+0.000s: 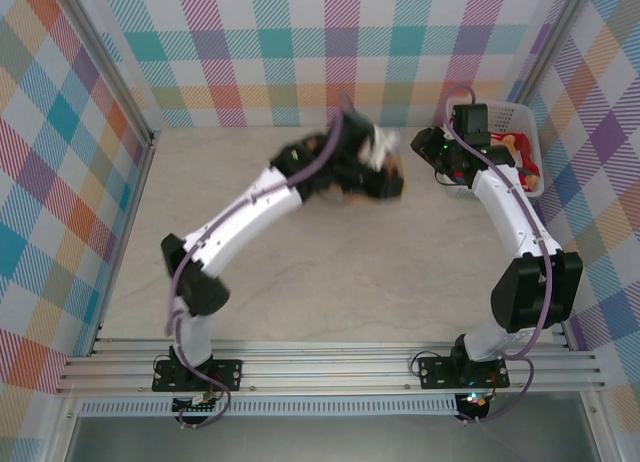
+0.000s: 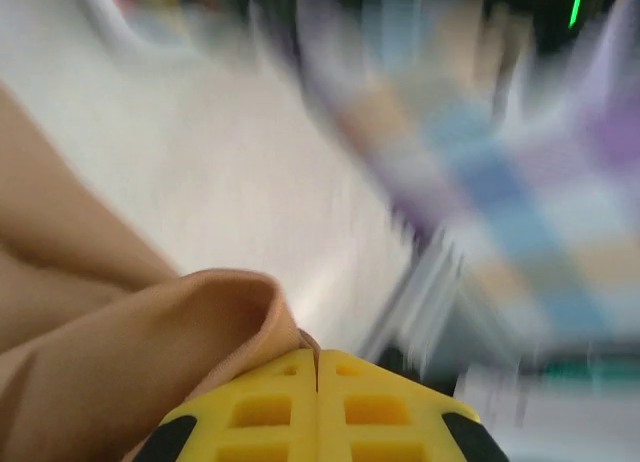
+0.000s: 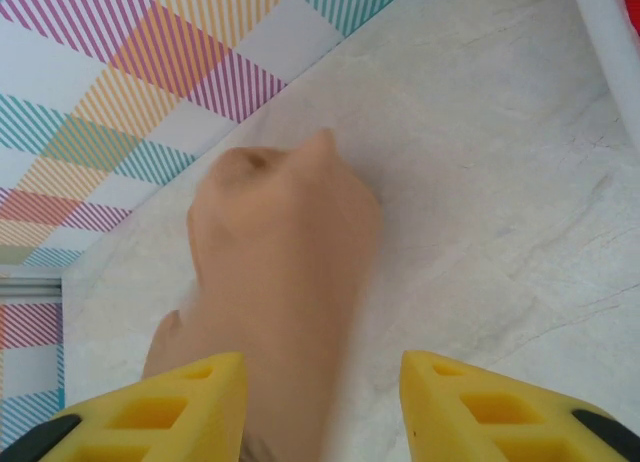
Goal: Fold and stack the t-shirts
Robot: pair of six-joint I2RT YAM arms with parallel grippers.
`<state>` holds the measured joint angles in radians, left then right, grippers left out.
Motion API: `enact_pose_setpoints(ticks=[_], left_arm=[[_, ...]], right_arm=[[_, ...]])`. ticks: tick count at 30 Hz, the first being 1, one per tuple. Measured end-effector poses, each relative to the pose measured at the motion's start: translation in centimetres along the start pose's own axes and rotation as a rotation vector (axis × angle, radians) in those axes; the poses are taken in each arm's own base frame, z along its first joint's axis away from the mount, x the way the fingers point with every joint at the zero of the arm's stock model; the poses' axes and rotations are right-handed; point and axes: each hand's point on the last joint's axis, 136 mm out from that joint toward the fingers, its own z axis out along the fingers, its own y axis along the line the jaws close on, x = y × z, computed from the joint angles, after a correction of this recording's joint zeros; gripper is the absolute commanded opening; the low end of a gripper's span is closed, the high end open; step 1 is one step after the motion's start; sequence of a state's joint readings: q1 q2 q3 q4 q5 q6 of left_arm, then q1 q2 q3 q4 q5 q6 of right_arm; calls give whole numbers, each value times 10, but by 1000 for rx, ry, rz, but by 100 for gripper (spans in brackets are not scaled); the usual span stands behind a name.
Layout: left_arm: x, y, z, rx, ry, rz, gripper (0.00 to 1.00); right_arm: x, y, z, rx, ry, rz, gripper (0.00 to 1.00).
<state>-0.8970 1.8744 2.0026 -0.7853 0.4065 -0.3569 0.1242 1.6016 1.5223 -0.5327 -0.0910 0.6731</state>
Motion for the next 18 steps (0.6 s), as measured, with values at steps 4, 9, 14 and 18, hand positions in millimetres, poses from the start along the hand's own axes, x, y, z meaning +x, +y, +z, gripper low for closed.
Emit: enact_pose_setpoints(ticks=[4,9,14,18], left_arm=[[151,89,20,-251,263,-168,0],[219,204,-11,-591,283,-413,0],[206,221,-45,-657,92,-511,0],[197,233,-67,-660,-51,-614,0]], right_arm=[[6,13,22,-9,65,-73,50],[73,39,73,-28,273,-219,56],[179,71,117,-32,505,-374,63],[250,97,143,-24,611,-466,68]])
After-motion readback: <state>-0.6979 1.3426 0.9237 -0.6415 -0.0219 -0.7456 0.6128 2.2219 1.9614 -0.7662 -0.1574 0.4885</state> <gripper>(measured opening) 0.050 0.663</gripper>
